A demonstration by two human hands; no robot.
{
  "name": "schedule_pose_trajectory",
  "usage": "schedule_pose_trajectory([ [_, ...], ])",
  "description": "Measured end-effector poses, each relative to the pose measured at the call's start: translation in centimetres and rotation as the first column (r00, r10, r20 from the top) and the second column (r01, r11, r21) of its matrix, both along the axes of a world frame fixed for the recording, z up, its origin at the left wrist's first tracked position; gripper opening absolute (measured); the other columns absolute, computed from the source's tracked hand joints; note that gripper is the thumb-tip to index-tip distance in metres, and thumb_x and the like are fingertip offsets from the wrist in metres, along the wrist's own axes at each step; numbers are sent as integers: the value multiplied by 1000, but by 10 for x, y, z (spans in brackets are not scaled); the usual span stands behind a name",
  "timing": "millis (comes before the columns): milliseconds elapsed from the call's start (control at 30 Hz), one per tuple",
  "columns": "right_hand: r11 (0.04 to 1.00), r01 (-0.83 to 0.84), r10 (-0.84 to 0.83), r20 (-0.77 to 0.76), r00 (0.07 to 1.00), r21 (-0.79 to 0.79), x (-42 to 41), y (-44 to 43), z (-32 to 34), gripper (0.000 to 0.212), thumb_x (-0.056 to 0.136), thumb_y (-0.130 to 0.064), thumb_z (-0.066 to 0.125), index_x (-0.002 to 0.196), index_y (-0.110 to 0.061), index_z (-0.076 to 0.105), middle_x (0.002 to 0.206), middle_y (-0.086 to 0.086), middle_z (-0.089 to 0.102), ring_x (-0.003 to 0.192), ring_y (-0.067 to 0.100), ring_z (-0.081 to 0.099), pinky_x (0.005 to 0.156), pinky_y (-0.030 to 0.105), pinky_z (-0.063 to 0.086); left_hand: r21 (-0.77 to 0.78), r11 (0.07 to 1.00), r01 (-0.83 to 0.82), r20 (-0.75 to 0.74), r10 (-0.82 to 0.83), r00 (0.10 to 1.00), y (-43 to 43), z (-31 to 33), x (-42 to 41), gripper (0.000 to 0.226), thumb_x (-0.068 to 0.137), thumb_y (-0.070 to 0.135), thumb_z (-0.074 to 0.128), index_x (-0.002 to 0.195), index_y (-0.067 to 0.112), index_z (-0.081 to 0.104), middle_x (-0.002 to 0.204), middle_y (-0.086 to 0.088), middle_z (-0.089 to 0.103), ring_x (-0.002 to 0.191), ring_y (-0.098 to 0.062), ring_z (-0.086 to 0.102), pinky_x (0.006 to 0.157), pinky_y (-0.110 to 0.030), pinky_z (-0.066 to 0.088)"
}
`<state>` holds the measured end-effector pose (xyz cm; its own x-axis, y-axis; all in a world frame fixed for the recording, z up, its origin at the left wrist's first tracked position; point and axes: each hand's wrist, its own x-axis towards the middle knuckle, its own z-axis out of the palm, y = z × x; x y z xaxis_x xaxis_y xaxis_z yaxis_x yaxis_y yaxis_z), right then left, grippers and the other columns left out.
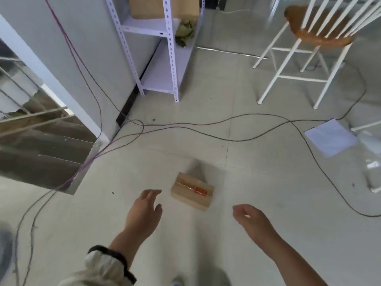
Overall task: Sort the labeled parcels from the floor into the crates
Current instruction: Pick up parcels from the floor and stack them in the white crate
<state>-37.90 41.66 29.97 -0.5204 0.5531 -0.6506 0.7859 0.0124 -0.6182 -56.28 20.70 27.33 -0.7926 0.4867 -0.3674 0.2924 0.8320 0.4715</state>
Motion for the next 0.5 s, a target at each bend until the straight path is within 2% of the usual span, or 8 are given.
schedule_pose_trajectory([
  [67, 999, -18, 18, 7, 1000, 37, -20, 15, -85, 25, 92, -21, 55, 115, -16, 62, 114, -3, 61, 110, 13, 55, 88, 22, 37, -24, 999, 38, 7, -38, 999, 28, -79, -15, 45, 93, 18, 49, 137, 23, 45, 142, 4, 40, 123, -18, 48, 96, -28, 42],
  [167, 1000, 22, -23, 45, 999, 22, -52, 37, -204, 37, 93, -24, 52, 128, -13, 54, 132, 3, 54, 120, 19, 50, 91, 23, 35, -60, 995, 77, -7, -77, 997, 60, -189, -44, 47, 93, 20, 47, 140, 23, 41, 145, 2, 37, 126, -19, 45, 99, -31, 41],
  [267, 996, 92, -93, 60, 994, 16, -78, 52, -301, 49, 94, -39, 48, 135, -12, 46, 137, 8, 49, 124, 25, 48, 97, 30, 36, -84, 994, 69, -41, -73, 997, 79, -282, -73, 51, 95, 27, 46, 144, 24, 34, 150, -3, 29, 130, -25, 41, 104, -37, 39],
  [333, 999, 41, -39, 57, 998, -21, -90, 59, -347, 48, 94, -46, 45, 126, -10, 51, 126, 9, 55, 113, 26, 55, 90, 32, 42, -55, 998, 37, -48, -40, 998, 89, -328, -84, 49, 95, 35, 46, 142, 22, 38, 146, -7, 36, 128, -29, 43, 104, -40, 39],
  [433, 999, 4, -5, -30, 1000, -46, -105, 66, -377, 30, 93, -33, 52, 102, -6, 63, 99, 12, 65, 81, 25, 64, 65, 28, 48, 83, 996, -27, 13, 26, 1000, 100, -364, -87, 36, 94, 36, 48, 122, 14, 52, 111, -10, 61, 103, -29, 57, 86, -38, 47],
  [500, 999, -2, 6, -90, 996, 50, -108, 68, -380, 22, 90, -24, 58, 97, -5, 66, 91, 13, 68, 77, 26, 65, 69, 35, 53, 154, 986, -68, 14, 67, 998, 102, -364, -86, 30, 92, 32, 54, 115, 12, 53, 97, -7, 62, 90, -26, 57, 75, -33, 44],
])
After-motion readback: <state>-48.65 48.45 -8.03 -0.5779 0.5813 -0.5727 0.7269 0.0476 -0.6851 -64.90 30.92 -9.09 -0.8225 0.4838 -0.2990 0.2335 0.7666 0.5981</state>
